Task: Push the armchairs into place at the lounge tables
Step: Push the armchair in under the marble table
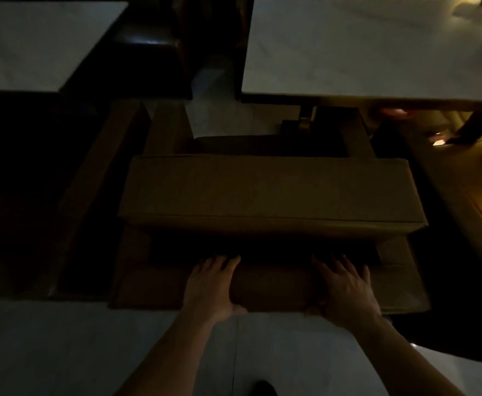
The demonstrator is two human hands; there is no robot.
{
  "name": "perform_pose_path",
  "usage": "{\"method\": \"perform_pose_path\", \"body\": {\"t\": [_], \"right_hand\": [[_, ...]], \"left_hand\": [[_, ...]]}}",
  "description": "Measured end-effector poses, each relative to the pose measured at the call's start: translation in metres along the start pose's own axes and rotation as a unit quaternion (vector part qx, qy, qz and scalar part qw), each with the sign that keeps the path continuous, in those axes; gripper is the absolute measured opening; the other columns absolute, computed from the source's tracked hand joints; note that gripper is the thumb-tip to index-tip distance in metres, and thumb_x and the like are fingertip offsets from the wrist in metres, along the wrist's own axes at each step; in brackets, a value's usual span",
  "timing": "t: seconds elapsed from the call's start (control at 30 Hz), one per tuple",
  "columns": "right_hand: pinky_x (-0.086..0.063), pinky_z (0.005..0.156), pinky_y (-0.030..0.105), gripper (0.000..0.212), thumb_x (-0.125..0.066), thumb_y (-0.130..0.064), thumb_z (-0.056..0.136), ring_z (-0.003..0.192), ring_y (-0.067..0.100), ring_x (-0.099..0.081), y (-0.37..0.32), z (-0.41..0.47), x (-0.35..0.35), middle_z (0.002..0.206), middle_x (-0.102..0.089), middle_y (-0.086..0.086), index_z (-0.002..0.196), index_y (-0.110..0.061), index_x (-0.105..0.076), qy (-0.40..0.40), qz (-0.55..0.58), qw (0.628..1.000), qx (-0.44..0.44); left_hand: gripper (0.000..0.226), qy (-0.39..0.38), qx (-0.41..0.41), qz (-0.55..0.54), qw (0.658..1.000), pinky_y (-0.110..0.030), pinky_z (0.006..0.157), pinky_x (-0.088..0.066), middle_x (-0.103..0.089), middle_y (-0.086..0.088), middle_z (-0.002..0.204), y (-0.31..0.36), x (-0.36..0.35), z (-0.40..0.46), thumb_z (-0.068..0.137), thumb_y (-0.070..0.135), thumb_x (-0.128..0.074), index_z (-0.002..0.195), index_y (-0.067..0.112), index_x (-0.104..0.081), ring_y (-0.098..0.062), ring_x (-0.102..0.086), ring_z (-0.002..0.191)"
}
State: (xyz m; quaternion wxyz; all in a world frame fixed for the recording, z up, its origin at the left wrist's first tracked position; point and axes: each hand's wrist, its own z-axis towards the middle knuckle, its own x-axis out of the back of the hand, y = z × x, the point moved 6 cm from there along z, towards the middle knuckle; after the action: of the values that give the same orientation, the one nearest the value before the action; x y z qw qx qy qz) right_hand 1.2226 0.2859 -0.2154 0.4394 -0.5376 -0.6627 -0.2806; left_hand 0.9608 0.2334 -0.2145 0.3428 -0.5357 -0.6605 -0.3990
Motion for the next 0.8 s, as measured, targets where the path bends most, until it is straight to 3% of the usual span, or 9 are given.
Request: {"method": "perform_pose_path", "body": {"t": [0.17, 0.47, 0.8], "right_hand": [[-0.010, 0.117, 0.065, 0.117, -0.068, -0.079, 0.062, 0.151, 0.030, -0.007, -0.002, 0.001, 0.001, 0.163, -0.017, -0.003, 0.154, -0.041, -0.007, 0.008, -0.003, 1.000, 0.007], [-0.009, 0.117, 0.066, 0.114, -0.069, -0.075, 0.067, 0.150, 0.033, -0.007, -0.022, -0.016, -0.005, 0.163, -0.018, 0.001, 0.155, -0.037, -0.008, -0.010, -0.002, 1.000, -0.001], [-0.003, 0.115, 0.071, 0.120, -0.071, -0.073, 0.065, 0.150, 0.034, 0.010, -0.058, -0.050, -0.037, 0.165, 0.002, -0.001, 0.154, -0.042, 0.003, -0.033, 0.015, 0.999, -0.025]], "left_hand": [[0.110, 0.041, -0.009, -0.013, 0.999, -0.042, 0.118, -0.016, -0.031, 0.007, 0.152, -0.002, 0.000, -0.004, 0.060, 0.075, -0.071, 0.150, 0.039, -0.019, -0.022, -0.027, 0.139], [0.109, 0.060, -0.024, -0.011, 0.998, -0.040, 0.115, -0.021, -0.037, 0.007, 0.147, -0.018, -0.006, -0.015, 0.059, 0.077, -0.071, 0.148, 0.038, -0.023, -0.020, -0.032, 0.135], [0.105, 0.042, -0.052, -0.013, 0.998, -0.042, 0.116, -0.020, -0.033, 0.007, 0.150, -0.051, -0.016, -0.053, 0.062, 0.076, -0.067, 0.149, 0.041, -0.019, -0.020, -0.029, 0.137]]}}
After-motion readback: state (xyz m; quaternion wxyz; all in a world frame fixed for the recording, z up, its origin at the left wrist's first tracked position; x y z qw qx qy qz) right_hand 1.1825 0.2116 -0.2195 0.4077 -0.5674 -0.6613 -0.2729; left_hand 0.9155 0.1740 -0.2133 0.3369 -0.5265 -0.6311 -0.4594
